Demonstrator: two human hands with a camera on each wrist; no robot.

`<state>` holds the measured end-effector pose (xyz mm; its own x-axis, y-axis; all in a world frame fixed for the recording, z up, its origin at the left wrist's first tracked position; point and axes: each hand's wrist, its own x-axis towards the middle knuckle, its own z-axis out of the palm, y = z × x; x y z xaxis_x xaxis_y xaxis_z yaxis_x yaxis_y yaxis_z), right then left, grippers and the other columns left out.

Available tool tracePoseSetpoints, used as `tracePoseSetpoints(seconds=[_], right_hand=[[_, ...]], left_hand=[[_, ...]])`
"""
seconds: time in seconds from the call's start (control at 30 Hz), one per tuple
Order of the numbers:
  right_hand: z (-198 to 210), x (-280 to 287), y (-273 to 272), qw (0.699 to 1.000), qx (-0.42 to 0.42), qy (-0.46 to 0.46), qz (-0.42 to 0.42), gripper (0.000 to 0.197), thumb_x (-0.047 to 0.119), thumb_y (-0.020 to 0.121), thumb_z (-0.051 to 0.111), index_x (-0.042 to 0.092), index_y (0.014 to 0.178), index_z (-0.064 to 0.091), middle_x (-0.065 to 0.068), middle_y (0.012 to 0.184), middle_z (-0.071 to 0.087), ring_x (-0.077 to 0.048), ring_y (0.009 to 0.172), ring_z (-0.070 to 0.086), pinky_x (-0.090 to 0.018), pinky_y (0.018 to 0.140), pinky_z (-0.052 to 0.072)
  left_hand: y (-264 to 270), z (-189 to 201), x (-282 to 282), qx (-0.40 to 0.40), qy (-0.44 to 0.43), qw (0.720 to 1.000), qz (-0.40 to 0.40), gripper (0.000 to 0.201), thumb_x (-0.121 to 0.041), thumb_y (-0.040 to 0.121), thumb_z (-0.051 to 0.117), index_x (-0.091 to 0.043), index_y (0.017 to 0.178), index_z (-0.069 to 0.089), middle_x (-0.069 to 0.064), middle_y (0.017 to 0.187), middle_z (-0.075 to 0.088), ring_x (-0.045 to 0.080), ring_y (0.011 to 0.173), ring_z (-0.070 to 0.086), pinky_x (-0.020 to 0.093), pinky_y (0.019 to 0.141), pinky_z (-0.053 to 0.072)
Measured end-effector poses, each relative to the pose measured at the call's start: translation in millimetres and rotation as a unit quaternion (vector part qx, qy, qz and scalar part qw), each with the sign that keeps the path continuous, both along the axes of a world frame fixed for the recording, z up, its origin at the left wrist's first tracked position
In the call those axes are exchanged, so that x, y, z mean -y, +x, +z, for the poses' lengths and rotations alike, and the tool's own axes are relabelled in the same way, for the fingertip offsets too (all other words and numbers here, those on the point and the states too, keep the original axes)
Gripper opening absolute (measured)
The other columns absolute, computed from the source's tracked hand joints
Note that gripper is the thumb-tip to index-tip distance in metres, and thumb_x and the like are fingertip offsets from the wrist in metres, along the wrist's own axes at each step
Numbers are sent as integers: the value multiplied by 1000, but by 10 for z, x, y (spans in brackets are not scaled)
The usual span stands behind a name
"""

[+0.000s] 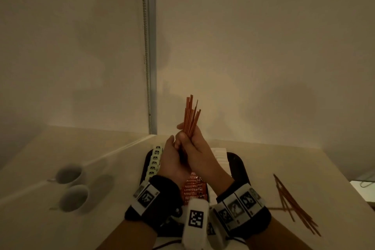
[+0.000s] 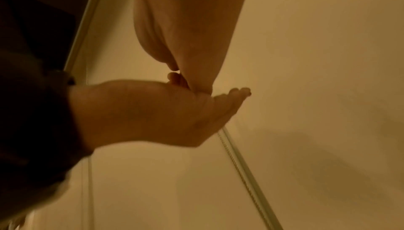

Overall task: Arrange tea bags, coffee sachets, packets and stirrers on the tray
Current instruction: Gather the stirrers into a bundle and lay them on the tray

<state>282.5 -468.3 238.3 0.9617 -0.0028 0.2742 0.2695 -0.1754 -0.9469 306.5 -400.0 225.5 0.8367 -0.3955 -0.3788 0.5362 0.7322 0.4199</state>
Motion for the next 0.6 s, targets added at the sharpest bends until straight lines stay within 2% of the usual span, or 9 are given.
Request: tracePoseSetpoints(seconds=[0.1,0.17,0.23,0.3,0.33,0.43,0.5,0.53,0.6], right_hand=[[51,-10,-26,1000,-22,4,6,13,20,100,39,21,103,51,-6,81,51,-14,79,53,-25,78,45],[126,23,-52,999,-41,-2,16,15,23,101,38,20,109,50,-2,81,52,-9,72,51,-20,69,45],[194,33,-69,997,-65,-2,34,22,22,101,36,20,120,48,1,74,50,-7,63,48,-18,57,42],[238,31,-63,993,-95,-25,59,27,17,102,35,14,127,44,0,69,45,-8,58,43,-21,52,37],[258,33,-60,991,-109,-39,71,27,16,102,34,12,127,43,-1,67,44,-10,57,42,-22,52,36],[375,116,-61,981,-116,-117,101,18,21,100,41,27,117,45,-8,76,56,-19,62,55,-23,56,45],[450,243,-37,961,-92,-249,80,7,32,95,51,28,101,49,1,86,61,-9,73,61,-19,64,47],[484,315,-14,949,-59,-308,40,14,39,91,54,26,96,51,6,90,59,-5,79,60,-18,68,46],[573,407,42,945,32,-324,-38,40,52,82,58,21,106,53,8,105,53,-4,96,54,-17,78,45]], left_hand=[[-23,32,-69,67,33,997,-3,51,-46,99,33,-9,114,64,13,111,68,23,110,61,32,85,49],[-29,100,-144,173,106,979,-3,57,-55,92,35,-12,116,64,9,106,70,17,97,67,25,71,53],[-23,223,-210,298,213,930,-7,50,-51,86,45,-13,114,63,0,93,69,9,80,66,18,60,50],[-3,340,-243,360,300,883,-23,31,-35,89,53,-14,108,65,-2,98,70,6,86,65,21,67,52],[13,378,-247,362,321,875,-25,23,-29,93,51,-15,103,67,-2,104,70,8,93,65,24,73,52],[41,424,-266,333,308,891,-18,28,-25,101,40,-16,94,65,0,109,71,17,98,64,33,78,49],[59,441,-295,302,267,915,-5,28,-23,102,38,-11,92,61,5,102,72,21,97,66,36,84,52],[65,437,-314,293,248,923,-8,26,-22,102,37,-9,91,58,6,95,72,22,92,66,37,84,53],[45,460,-354,285,226,931,-43,24,-21,102,39,-8,87,53,4,73,62,20,72,62,36,81,54]])
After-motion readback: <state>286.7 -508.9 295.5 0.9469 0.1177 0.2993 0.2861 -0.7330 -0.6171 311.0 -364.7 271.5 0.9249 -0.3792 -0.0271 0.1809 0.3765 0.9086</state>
